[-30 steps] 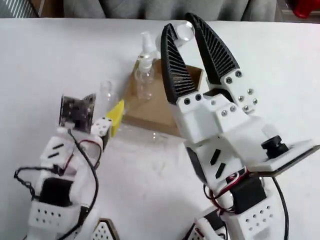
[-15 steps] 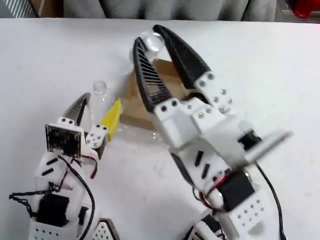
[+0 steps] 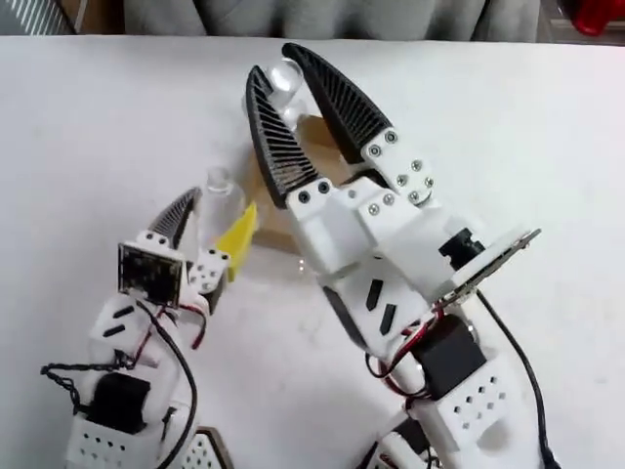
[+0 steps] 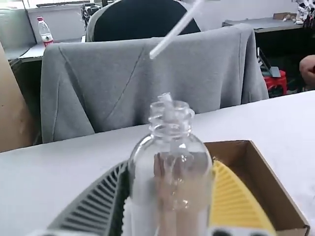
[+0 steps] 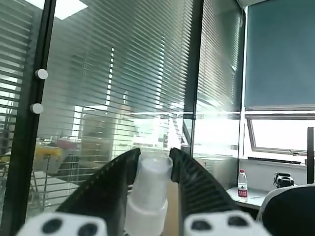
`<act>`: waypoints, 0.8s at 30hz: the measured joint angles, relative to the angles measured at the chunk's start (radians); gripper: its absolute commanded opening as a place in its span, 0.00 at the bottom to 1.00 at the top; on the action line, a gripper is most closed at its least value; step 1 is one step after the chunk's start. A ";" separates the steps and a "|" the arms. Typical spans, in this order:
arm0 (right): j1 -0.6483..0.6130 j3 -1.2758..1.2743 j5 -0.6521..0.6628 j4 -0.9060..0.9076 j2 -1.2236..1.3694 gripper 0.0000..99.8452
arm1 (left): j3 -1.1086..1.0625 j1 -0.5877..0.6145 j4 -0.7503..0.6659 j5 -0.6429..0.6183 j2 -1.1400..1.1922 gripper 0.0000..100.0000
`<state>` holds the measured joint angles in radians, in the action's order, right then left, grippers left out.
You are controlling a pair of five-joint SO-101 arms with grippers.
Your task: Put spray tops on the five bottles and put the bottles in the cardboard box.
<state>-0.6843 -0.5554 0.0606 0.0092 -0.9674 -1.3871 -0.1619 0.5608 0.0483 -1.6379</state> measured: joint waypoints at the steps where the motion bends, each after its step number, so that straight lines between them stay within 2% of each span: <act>1: -0.002 0.000 0.000 0.009 -0.002 0.02 | 0.000 0.000 0.000 0.000 0.000 0.02; 20: -0.002 0.000 0.000 0.071 0.000 0.01 | -0.025 0.003 0.000 0.000 0.000 0.02; 24: -0.002 0.000 0.000 0.078 0.000 0.01 | -0.035 0.003 -0.025 0.040 0.000 0.02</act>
<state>-0.6859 -0.5554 0.0606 0.0875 -0.9674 -1.4223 -0.1588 0.5363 0.0882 -1.6379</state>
